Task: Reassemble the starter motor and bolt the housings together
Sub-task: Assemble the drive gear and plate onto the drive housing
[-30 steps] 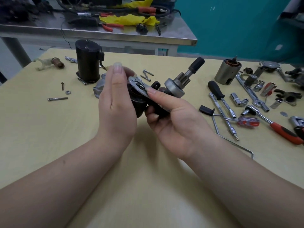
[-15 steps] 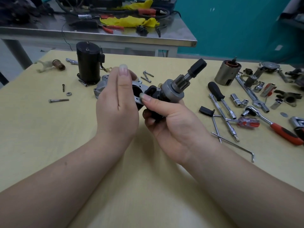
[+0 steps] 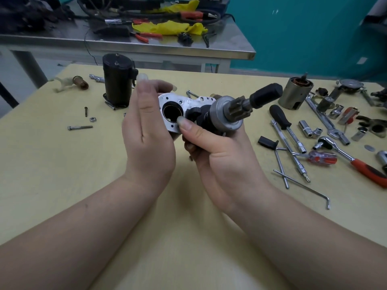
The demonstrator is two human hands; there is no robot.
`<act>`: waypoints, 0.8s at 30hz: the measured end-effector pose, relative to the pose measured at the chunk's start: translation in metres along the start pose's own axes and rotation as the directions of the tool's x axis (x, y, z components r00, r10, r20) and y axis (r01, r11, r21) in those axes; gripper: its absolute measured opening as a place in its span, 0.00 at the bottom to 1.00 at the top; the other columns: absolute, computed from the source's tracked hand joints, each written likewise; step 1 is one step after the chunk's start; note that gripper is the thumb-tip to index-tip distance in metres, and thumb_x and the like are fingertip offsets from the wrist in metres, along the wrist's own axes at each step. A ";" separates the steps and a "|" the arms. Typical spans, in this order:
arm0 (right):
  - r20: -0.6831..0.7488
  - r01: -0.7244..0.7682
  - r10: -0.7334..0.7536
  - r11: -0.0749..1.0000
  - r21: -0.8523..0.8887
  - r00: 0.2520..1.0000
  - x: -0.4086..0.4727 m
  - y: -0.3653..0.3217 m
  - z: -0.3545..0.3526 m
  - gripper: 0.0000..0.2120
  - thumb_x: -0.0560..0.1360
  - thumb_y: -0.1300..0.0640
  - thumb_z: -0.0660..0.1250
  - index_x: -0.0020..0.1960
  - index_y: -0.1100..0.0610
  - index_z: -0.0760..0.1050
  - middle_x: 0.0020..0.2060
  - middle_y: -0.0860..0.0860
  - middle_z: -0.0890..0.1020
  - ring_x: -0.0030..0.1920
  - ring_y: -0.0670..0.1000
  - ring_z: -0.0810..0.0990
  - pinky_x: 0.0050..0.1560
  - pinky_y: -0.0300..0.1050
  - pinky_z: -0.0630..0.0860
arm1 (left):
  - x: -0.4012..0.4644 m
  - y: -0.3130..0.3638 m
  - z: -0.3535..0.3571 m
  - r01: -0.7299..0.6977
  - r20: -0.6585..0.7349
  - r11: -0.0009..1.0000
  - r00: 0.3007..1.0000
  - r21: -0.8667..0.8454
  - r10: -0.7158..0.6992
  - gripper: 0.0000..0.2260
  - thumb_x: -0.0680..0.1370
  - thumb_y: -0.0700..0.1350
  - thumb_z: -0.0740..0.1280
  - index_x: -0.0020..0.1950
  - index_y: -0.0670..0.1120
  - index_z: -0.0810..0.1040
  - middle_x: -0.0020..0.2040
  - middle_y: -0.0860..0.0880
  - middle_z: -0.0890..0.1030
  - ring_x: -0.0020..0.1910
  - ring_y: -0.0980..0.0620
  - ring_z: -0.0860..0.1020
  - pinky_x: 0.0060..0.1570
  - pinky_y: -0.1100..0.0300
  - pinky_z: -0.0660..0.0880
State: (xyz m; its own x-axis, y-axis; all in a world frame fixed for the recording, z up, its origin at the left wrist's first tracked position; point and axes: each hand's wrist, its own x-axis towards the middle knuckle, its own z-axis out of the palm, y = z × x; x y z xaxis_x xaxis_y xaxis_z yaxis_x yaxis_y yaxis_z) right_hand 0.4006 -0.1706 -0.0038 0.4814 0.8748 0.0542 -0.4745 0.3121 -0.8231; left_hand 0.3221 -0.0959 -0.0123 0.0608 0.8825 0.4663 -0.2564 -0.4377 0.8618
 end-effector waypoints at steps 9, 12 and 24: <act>0.027 -0.057 0.057 0.998 0.014 0.998 -0.001 0.006 -0.004 0.27 0.75 0.69 0.75 0.71 0.68 0.69 0.50 0.57 0.79 0.45 0.52 0.73 0.42 0.44 0.71 | 0.003 0.002 -0.003 0.018 0.026 1.000 0.999 0.010 -0.019 0.27 0.86 0.61 0.50 0.51 0.44 0.81 0.43 0.45 0.84 0.45 0.47 0.85 0.38 0.54 0.77; 0.046 -0.002 0.003 1.000 -0.026 0.999 0.003 0.003 -0.006 0.28 0.74 0.71 0.75 0.70 0.70 0.68 0.50 0.59 0.79 0.45 0.53 0.74 0.40 0.45 0.70 | 0.005 0.004 -0.004 0.052 0.036 0.999 0.998 -0.015 -0.051 0.26 0.88 0.58 0.50 0.46 0.47 0.81 0.39 0.51 0.85 0.40 0.52 0.85 0.33 0.60 0.76; 0.042 0.014 -0.007 0.990 -0.144 0.999 0.001 0.002 -0.009 0.29 0.74 0.69 0.77 0.70 0.69 0.68 0.49 0.61 0.78 0.45 0.55 0.74 0.40 0.50 0.69 | 0.009 -0.005 -0.012 0.116 0.133 0.993 0.985 -0.015 -0.113 0.12 0.83 0.44 0.63 0.45 0.48 0.84 0.42 0.49 0.84 0.44 0.52 0.83 0.39 0.57 0.77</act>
State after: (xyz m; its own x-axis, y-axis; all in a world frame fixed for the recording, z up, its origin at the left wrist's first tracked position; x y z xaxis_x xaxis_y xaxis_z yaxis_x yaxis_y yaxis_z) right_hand 0.4065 -0.1718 -0.0106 0.4533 0.8874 0.0843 -0.3570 0.2674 -0.8950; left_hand 0.3122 -0.0841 -0.0149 0.2175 0.8957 0.3879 -0.2621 -0.3292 0.9071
